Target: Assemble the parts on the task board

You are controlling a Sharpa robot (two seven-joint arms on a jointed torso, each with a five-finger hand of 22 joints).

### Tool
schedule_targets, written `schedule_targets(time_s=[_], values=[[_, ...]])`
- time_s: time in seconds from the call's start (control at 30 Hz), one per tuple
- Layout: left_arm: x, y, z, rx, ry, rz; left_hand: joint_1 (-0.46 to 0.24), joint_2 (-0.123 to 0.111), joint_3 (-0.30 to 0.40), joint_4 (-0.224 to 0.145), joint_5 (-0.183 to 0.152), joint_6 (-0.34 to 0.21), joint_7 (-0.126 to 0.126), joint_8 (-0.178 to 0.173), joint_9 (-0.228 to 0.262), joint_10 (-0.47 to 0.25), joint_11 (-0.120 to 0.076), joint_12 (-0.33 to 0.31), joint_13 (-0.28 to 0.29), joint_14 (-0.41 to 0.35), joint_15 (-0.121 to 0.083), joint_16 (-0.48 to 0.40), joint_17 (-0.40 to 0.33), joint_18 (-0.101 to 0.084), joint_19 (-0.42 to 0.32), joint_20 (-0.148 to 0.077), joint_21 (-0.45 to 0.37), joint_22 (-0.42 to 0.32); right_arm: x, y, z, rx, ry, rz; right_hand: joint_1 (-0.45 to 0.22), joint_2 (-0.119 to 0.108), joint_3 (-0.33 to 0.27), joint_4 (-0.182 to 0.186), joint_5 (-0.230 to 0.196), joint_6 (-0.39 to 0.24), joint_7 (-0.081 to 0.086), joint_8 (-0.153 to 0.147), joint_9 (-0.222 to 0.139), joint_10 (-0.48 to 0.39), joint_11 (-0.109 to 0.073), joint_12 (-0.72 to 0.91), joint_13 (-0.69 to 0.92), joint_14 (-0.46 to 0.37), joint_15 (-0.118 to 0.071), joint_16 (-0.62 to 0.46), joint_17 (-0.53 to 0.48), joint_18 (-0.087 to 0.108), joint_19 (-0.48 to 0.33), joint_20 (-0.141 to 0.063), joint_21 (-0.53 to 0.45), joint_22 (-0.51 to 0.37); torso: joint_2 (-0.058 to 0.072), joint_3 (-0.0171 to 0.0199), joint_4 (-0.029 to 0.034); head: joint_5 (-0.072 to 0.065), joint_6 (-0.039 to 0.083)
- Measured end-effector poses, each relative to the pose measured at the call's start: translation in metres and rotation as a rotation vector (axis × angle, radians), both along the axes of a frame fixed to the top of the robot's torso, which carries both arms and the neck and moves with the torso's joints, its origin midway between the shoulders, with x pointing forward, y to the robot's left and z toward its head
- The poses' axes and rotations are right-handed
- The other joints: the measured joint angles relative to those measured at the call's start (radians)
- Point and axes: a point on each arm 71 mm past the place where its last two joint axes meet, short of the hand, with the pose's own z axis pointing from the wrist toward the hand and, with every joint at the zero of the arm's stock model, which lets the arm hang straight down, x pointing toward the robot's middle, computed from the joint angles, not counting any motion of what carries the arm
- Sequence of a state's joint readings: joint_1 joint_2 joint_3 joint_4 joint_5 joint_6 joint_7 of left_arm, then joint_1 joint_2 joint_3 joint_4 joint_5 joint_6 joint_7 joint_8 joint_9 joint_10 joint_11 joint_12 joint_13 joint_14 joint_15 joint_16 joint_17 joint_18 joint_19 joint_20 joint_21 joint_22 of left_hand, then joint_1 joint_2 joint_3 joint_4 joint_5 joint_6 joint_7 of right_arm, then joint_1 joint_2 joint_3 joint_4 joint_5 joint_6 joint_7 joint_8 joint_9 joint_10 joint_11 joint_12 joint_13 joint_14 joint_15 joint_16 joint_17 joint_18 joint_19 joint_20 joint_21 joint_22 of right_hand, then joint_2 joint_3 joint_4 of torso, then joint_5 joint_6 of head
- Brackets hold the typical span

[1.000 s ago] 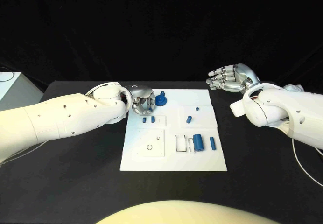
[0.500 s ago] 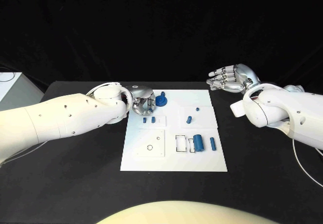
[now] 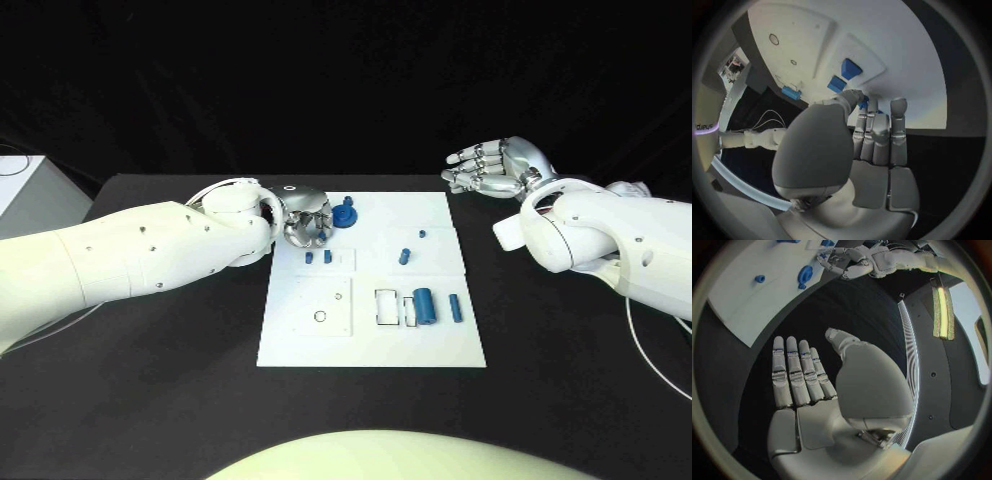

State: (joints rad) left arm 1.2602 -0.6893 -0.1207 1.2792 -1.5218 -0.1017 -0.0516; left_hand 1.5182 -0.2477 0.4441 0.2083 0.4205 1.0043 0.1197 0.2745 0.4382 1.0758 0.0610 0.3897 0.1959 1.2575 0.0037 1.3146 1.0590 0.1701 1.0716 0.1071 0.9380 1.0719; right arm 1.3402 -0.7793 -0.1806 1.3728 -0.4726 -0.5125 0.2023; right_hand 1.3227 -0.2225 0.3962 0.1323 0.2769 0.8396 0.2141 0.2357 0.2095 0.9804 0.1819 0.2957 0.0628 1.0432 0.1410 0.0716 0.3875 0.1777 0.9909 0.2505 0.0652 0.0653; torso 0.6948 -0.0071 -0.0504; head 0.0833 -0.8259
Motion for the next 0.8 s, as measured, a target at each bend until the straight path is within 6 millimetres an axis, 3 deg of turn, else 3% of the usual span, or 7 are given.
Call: schedule_targets(time_s=[0.47,0.6,0.7,0.8], values=[[-0.0012,0.0012,-0.0014,-0.004,-0.004,0.000,-0.008,-0.008,0.000,0.006,0.000,-0.016,-0.002,-0.014,-0.003,0.003,0.012,-0.015,0.000,-0.009,0.009,0.000,-0.006,0.000,-0.003,0.003,-0.005,-0.001,0.0001,-0.0002,0.0003,0.000,-0.001,0.000,0.000,0.000,0.000,0.000,0.000,0.000,0.000,0.000,0.000,0.000,0.000,0.000,0.000,0.000,0.000,0.000,0.000,0.000,0.000,0.000,0.000,0.000,-0.001,-0.0002,0.0014,0.000,0.003],[-0.0019,0.0024,-0.0032,-0.002,0.000,0.002,-0.020,-0.020,-0.001,0.013,0.000,-0.056,0.002,-0.041,-0.010,-0.018,0.032,-0.036,-0.004,-0.018,0.018,0.000,-0.016,0.000,-0.009,0.009,-0.015,-0.006,0.0002,-0.0002,0.0003,0.000,-0.001,-0.001,0.000,0.000,0.004,-0.004,0.000,0.000,0.000,-0.006,-0.002,0.004,-0.004,-0.008,0.000,0.000,0.000,0.000,-0.010,0.000,0.000,0.000,0.000,0.000,-0.001,-0.0006,0.0013,0.001,0.004],[-0.0021,0.0036,-0.0041,-0.001,0.002,0.005,-0.026,-0.026,-0.005,0.017,0.000,-0.125,-0.003,-0.080,-0.022,-0.045,0.041,-0.045,-0.002,-0.029,0.029,0.000,-0.029,0.000,-0.016,0.016,-0.027,-0.011,0.0002,-0.0003,0.0003,0.000,-0.001,-0.001,0.000,0.000,0.004,-0.004,0.000,0.000,0.000,-0.006,-0.002,0.004,-0.004,-0.008,0.000,0.000,0.000,0.000,-0.010,0.000,0.000,0.000,0.000,0.000,-0.001,-0.0006,0.0011,0.002,0.005],[-0.0020,0.0040,-0.0042,0.000,0.002,0.007,-0.026,-0.026,-0.008,0.020,0.000,-0.148,-0.007,-0.091,-0.025,-0.052,0.048,-0.045,0.001,-0.032,0.032,0.000,-0.036,0.000,-0.012,0.020,-0.027,-0.012,0.0003,-0.0004,0.0003,-0.001,-0.001,-0.001,0.000,0.000,0.004,-0.004,0.000,0.000,0.000,-0.006,-0.002,0.004,-0.004,-0.008,0.000,0.000,0.000,0.000,-0.012,0.000,0.000,0.000,0.000,0.000,0.000,-0.0006,0.0011,0.002,0.005]])
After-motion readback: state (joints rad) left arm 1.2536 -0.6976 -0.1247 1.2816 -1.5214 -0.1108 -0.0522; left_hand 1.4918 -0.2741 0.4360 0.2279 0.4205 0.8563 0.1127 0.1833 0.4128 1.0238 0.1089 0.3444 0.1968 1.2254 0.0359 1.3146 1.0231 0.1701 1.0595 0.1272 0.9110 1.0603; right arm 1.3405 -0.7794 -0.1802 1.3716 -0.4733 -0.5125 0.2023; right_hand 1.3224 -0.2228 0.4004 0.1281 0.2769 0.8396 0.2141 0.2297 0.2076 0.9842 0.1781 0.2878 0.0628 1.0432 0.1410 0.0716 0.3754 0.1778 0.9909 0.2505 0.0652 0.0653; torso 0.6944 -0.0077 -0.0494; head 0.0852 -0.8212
